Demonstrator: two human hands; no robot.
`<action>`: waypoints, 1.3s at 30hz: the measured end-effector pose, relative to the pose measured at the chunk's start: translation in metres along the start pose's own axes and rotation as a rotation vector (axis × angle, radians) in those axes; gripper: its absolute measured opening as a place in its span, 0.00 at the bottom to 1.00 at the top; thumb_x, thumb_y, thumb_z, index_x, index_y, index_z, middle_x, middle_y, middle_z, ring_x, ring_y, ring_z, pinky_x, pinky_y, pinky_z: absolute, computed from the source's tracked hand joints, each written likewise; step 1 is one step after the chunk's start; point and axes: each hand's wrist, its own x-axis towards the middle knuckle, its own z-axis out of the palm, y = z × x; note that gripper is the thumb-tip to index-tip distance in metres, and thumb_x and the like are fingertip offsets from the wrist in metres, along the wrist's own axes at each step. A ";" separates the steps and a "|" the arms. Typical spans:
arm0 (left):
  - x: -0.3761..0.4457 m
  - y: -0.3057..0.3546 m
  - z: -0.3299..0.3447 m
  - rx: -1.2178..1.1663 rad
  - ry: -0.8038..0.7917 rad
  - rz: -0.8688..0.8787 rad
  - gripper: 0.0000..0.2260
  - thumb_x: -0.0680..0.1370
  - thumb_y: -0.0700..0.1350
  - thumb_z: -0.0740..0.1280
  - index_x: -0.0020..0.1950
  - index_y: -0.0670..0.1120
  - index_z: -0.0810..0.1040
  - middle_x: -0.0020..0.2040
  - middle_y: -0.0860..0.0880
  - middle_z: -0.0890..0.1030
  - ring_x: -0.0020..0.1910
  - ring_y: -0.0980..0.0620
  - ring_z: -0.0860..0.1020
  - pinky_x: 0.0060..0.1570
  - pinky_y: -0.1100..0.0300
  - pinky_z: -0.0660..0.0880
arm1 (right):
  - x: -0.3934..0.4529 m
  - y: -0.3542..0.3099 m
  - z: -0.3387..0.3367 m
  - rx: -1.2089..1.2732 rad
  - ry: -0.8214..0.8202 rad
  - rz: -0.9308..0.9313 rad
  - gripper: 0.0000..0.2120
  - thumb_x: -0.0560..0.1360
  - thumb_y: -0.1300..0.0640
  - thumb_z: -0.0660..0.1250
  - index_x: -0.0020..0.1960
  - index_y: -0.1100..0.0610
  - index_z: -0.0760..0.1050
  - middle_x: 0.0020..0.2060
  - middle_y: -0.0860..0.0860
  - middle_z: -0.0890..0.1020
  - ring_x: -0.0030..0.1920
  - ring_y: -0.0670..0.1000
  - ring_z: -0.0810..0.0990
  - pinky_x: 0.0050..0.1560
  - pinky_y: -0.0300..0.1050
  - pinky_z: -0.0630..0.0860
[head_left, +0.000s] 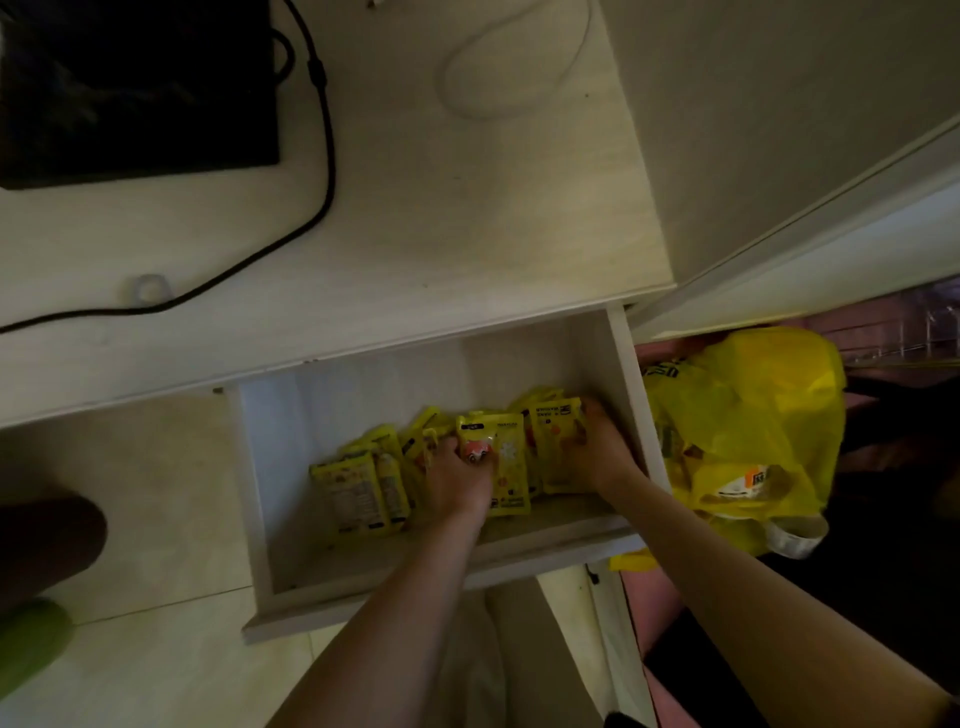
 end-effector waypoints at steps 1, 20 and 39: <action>-0.001 -0.001 0.000 0.006 -0.001 0.002 0.15 0.73 0.43 0.72 0.57 0.41 0.76 0.49 0.45 0.77 0.52 0.44 0.77 0.49 0.57 0.72 | 0.001 0.000 0.000 -0.020 -0.010 0.000 0.23 0.76 0.63 0.63 0.70 0.57 0.64 0.65 0.59 0.73 0.66 0.60 0.70 0.65 0.49 0.67; -0.038 0.008 -0.055 0.199 0.016 0.155 0.15 0.76 0.42 0.66 0.63 0.44 0.77 0.60 0.46 0.80 0.55 0.48 0.79 0.50 0.62 0.72 | -0.034 -0.013 -0.021 -0.288 -0.075 -0.057 0.13 0.76 0.61 0.62 0.60 0.63 0.67 0.47 0.57 0.76 0.47 0.56 0.77 0.45 0.47 0.74; -0.146 -0.070 -0.189 0.152 0.402 0.310 0.14 0.78 0.43 0.61 0.63 0.46 0.74 0.48 0.43 0.82 0.47 0.45 0.80 0.45 0.54 0.76 | -0.162 -0.120 0.023 -0.693 -0.151 -0.726 0.17 0.79 0.57 0.56 0.68 0.57 0.64 0.60 0.57 0.74 0.56 0.57 0.77 0.52 0.52 0.78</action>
